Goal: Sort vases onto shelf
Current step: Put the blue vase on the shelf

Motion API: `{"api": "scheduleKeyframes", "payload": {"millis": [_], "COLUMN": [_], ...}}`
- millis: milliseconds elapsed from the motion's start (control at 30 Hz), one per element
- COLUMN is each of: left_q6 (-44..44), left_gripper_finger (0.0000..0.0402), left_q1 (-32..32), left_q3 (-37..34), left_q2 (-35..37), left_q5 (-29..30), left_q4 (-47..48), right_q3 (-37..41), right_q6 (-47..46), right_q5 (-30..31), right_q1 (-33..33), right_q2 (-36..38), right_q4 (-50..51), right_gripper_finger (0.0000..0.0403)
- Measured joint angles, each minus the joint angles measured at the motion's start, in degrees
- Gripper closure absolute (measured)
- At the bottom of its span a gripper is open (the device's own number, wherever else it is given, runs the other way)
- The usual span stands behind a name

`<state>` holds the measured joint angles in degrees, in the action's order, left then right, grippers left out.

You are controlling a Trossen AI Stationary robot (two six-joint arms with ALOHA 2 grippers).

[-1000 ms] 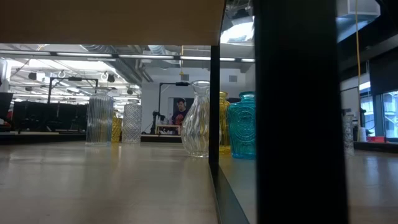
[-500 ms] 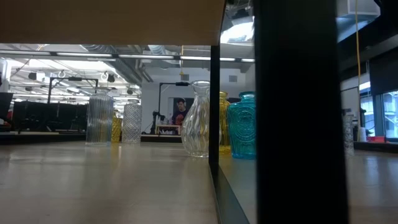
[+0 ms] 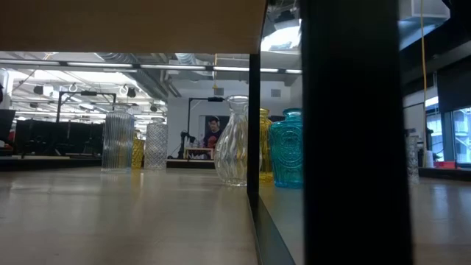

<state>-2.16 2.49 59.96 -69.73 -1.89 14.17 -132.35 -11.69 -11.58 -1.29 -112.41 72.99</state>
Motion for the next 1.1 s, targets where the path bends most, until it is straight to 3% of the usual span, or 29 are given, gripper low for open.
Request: {"api": "scheduleKeyframes", "payload": {"millis": [433,600,900,1100], "left_q6": [-5.4,-7.2,-10.2,-15.6], "left_gripper_finger": [0.0056,0.0101,0.0101,0.0101], "left_q1": [0.1,0.1,0.8,2.6], "left_q3": [0.4,2.1,2.8,2.8], "left_q2": [-6.4,-7.7,-7.3,-4.5], "left_q5": [-1.6,-1.6,-0.9,1.4], "left_q4": [-4.4,-0.5,3.9,5.0], "right_q3": [0.4,0.4,0.5,0.5], "right_q6": [0.4,0.4,1.4,0.1], "right_q5": [-2.2,-2.4,-2.6,-2.4], "right_q1": [1.0,1.0,1.0,0.9], "right_q2": [-0.8,-2.0,-2.6,-2.0], "right_q4": [-2.7,-2.1,-3.1,-4.6], "right_gripper_finger": [0.0394,0.039,0.0393,0.0344]}}
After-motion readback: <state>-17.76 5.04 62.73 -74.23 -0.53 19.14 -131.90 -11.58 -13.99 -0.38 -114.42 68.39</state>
